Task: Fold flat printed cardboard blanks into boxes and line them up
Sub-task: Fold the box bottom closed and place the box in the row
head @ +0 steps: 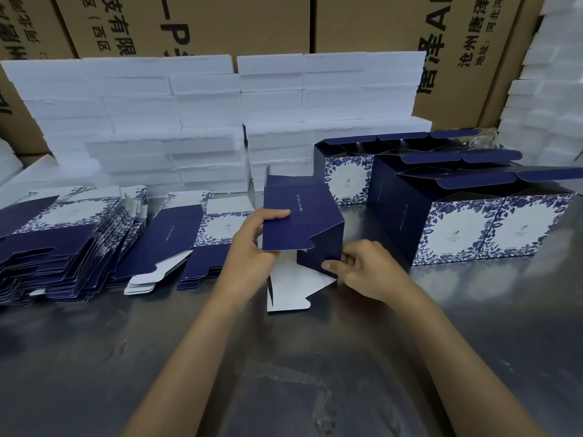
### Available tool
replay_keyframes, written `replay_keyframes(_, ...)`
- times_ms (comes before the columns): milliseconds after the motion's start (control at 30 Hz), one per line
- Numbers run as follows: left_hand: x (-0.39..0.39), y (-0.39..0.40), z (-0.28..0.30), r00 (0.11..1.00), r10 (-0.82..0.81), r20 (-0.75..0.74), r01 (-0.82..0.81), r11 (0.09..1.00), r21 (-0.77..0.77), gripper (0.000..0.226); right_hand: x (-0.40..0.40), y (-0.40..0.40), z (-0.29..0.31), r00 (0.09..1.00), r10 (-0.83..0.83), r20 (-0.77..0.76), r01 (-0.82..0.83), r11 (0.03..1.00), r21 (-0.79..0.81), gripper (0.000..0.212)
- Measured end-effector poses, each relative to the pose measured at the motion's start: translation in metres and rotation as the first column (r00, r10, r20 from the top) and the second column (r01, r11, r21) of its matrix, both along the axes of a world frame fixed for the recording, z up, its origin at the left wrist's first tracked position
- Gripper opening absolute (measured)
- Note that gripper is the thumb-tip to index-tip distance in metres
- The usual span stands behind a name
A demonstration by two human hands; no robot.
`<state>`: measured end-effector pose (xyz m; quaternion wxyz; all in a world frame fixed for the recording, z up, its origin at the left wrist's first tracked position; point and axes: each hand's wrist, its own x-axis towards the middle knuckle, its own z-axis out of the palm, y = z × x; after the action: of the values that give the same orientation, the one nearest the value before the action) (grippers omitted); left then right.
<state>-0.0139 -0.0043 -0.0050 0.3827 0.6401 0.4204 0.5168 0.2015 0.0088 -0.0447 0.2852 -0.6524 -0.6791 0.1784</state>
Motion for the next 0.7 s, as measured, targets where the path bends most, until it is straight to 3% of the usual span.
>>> replay_keyframes(433, 0.001, 0.001, -0.002, 1.000, -0.005, -0.012, 0.005, 1.000, 0.010, 0.044, -0.003, -0.009, 0.014, 0.998, 0.000, -0.069, 0.006, 0.997, 0.083, 0.049)
replay_keyframes(600, -0.001, 0.003, -0.003, 1.000, -0.001, -0.005, 0.001, 1.000, 0.005, 0.048, -0.007, -0.012, 0.021, 0.987, 0.037, -0.158, 0.012, 0.955, 0.295, 0.053)
replay_keyframes(700, -0.001, 0.002, -0.003, 1.000, -0.006, -0.008, 0.006, 1.000, 0.010, 0.045, -0.007, -0.013, 0.021, 0.991, 0.035, -0.129, 0.007, 0.949, 0.314, 0.052)
